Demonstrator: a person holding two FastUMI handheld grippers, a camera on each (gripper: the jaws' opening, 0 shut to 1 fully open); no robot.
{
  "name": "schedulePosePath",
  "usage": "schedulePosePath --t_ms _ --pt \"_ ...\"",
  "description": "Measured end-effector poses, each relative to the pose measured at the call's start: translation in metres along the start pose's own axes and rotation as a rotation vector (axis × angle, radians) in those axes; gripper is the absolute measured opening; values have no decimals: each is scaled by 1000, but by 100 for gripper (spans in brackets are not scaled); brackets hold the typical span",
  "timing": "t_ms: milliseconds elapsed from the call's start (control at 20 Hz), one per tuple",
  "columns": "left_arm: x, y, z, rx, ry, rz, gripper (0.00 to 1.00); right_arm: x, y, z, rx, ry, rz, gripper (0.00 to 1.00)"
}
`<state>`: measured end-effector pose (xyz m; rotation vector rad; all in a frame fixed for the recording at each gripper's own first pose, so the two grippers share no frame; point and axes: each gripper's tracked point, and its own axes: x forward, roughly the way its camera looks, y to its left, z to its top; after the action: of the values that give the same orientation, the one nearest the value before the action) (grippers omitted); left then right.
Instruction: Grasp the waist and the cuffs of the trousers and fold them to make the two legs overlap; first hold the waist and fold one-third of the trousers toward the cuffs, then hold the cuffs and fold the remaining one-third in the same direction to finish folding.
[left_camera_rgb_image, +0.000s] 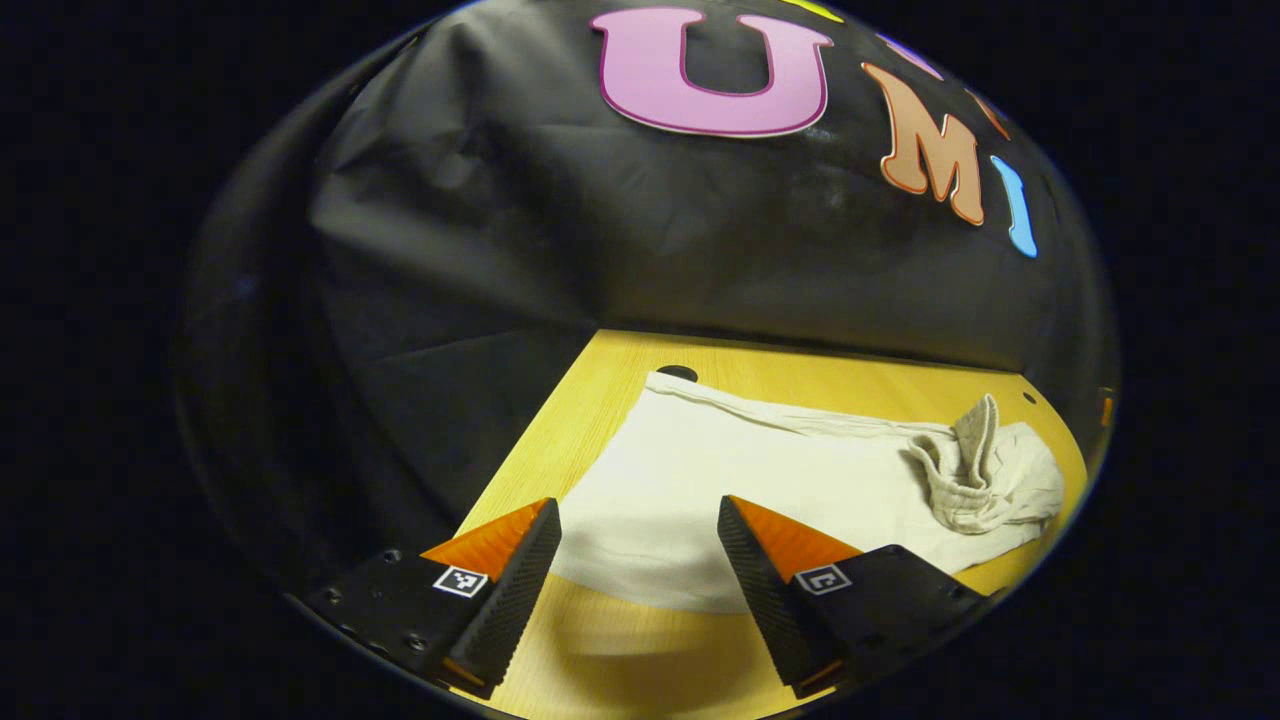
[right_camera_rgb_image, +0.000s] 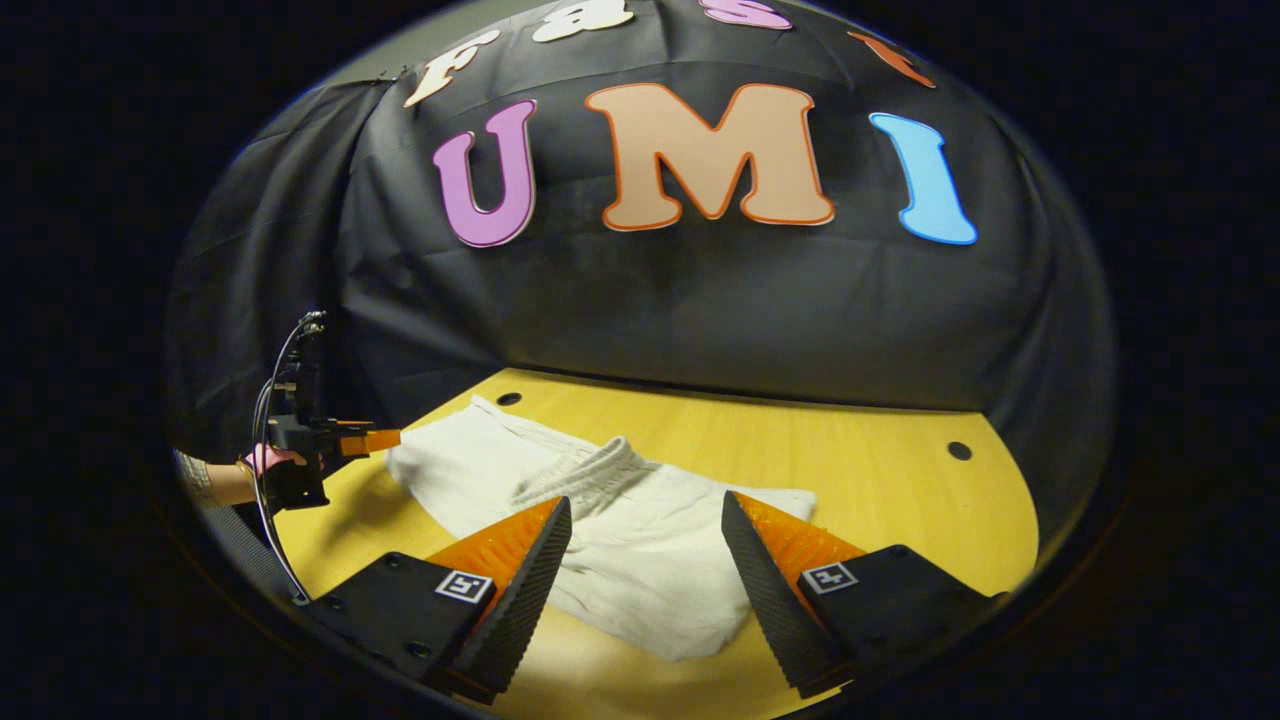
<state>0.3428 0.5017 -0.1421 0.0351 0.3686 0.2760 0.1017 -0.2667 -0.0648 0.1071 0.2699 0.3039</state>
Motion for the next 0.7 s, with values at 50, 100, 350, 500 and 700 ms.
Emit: schedulePosePath --t_ms 50,100,350,500,700 --pt "8 1 -5 -3 25 -12 93 -8 -11 1 2 0 -28 96" --pt "17 5 -10 -3 48 -17 94 -16 -20 2 0 -1 -54 96" --pt "43 14 -35 72 131 16 93 -46 -59 9 15 -6 -160 92" --pt "45 15 -41 87 158 11 96 -57 -72 10 31 -14 -200 92" --pt "45 13 -40 86 163 -20 93 -63 -78 7 41 -6 -224 96"
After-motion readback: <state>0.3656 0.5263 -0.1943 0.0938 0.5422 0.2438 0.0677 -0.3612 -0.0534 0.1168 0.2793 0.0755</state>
